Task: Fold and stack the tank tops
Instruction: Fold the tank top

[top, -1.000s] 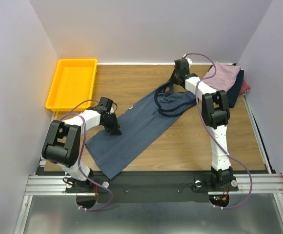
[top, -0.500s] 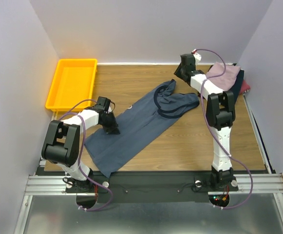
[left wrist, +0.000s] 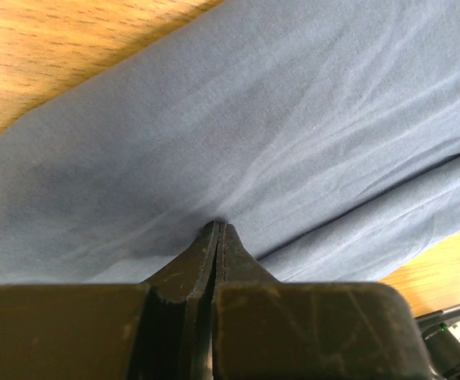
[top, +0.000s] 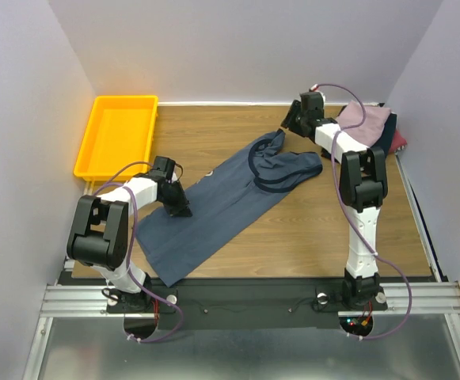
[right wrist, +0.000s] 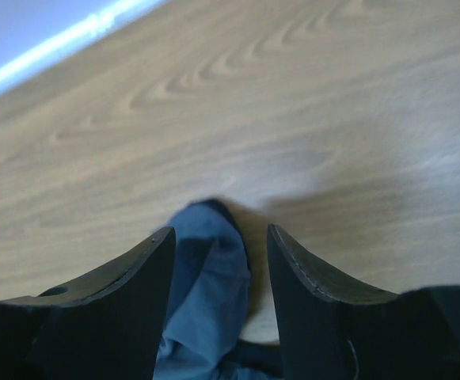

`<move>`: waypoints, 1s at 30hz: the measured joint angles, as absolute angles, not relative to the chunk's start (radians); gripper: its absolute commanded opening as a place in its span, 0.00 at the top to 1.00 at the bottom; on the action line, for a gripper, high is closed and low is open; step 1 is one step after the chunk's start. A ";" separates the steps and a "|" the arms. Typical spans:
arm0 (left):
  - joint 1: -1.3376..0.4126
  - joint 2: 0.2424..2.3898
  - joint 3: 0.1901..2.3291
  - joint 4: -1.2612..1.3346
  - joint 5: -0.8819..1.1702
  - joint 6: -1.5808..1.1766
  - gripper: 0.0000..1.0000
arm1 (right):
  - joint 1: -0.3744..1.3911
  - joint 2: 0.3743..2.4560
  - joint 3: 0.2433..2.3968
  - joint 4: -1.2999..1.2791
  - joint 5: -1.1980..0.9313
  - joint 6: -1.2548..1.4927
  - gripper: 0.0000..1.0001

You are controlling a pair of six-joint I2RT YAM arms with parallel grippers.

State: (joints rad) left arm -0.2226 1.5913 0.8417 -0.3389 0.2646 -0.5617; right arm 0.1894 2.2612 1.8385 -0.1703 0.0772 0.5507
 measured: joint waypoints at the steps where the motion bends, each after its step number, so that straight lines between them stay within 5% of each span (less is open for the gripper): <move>1: -0.221 1.592 0.842 -0.339 0.266 -0.562 0.96 | 0.191 2.259 1.821 -0.166 0.059 0.549 0.41; 5: -0.220 1.597 0.846 -0.343 0.270 -0.559 0.96 | 0.192 2.259 1.761 -0.165 -0.010 0.547 0.44; 8: -0.216 1.598 0.847 -0.344 0.274 -0.559 0.96 | 0.192 2.259 1.745 -0.159 -0.033 0.550 0.71; 14: -0.202 1.602 0.852 -0.348 0.277 -0.558 0.96 | 0.192 2.259 1.738 -0.148 -0.017 0.553 0.93; 25: -0.158 1.602 0.851 -0.348 0.278 -0.554 0.96 | 0.191 2.257 1.806 -0.100 0.036 0.413 0.85; 30: -0.155 1.602 0.851 -0.348 0.278 -0.553 0.96 | 0.191 2.249 1.810 -0.036 0.034 0.336 0.71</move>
State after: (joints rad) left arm -0.1547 1.6016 0.8513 -0.3477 0.2783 -0.5526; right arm 0.1905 2.2494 1.8095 -0.0364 0.0338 0.3363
